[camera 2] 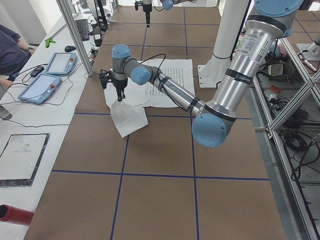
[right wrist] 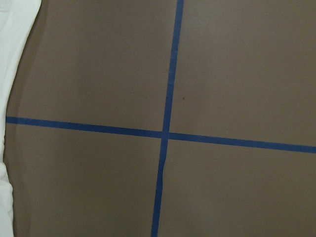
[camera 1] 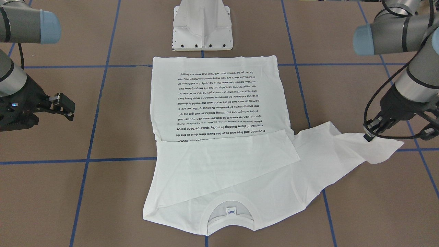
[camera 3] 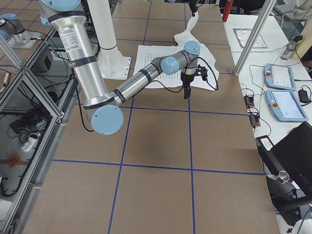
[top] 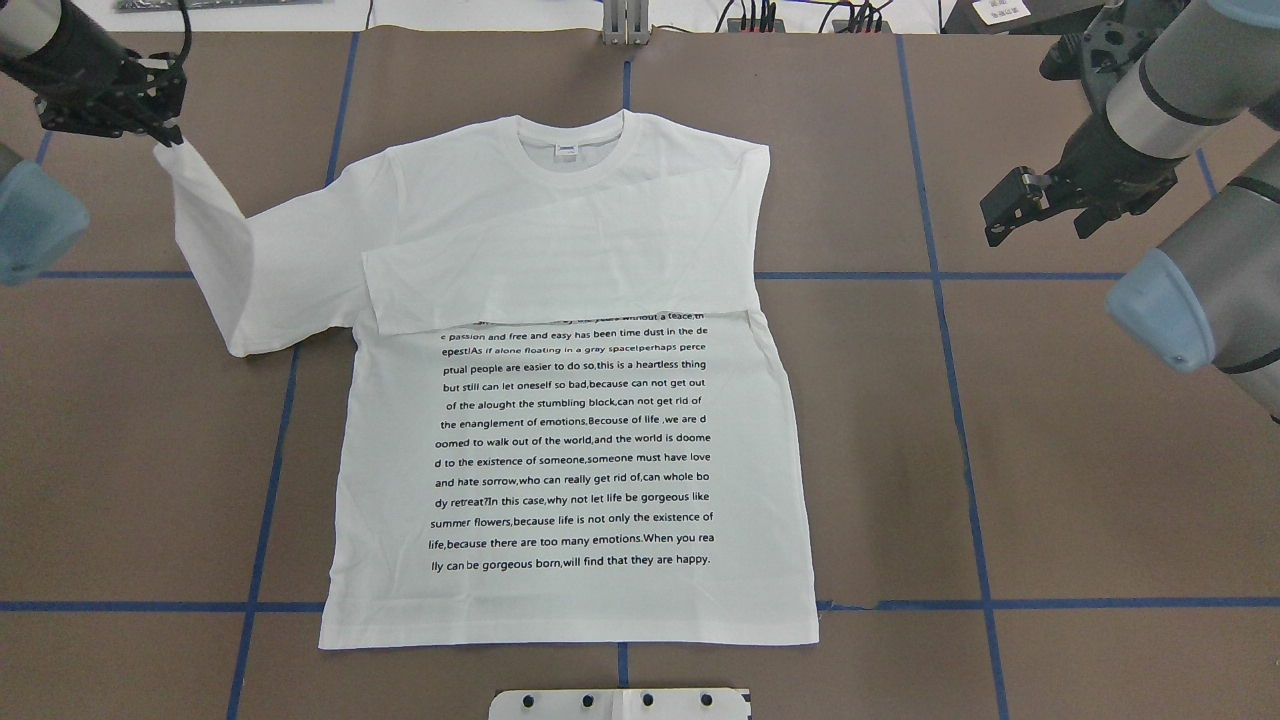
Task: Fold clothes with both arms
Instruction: 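Carry the sleeve with the left gripper across the shirt toward the collar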
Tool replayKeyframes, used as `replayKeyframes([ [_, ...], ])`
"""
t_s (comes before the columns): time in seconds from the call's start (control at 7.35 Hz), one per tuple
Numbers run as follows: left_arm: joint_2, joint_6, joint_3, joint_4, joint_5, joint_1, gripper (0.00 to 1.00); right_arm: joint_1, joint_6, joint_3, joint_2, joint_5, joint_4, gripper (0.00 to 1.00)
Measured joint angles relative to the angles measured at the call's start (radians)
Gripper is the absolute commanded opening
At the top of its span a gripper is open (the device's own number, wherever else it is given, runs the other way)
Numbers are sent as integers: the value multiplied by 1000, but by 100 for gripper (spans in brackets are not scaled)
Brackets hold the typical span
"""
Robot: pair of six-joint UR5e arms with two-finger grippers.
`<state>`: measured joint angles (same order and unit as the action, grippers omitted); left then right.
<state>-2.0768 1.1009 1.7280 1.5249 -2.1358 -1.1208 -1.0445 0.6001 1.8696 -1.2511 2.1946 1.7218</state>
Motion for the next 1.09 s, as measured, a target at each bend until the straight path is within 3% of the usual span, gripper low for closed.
replayKeyframes([
  [0.27, -207, 55, -32, -87, -15, 76, 0, -22, -40, 13, -48, 0, -1, 100],
  [0.54, -360, 78, -68, -92, -11, 180, 0, -30, -58, 14, -69, 0, -1, 100],
  [1.09, -442, 105, -95, -50, -1, 302, 0, -31, -58, 10, -81, -2, 0, 100],
])
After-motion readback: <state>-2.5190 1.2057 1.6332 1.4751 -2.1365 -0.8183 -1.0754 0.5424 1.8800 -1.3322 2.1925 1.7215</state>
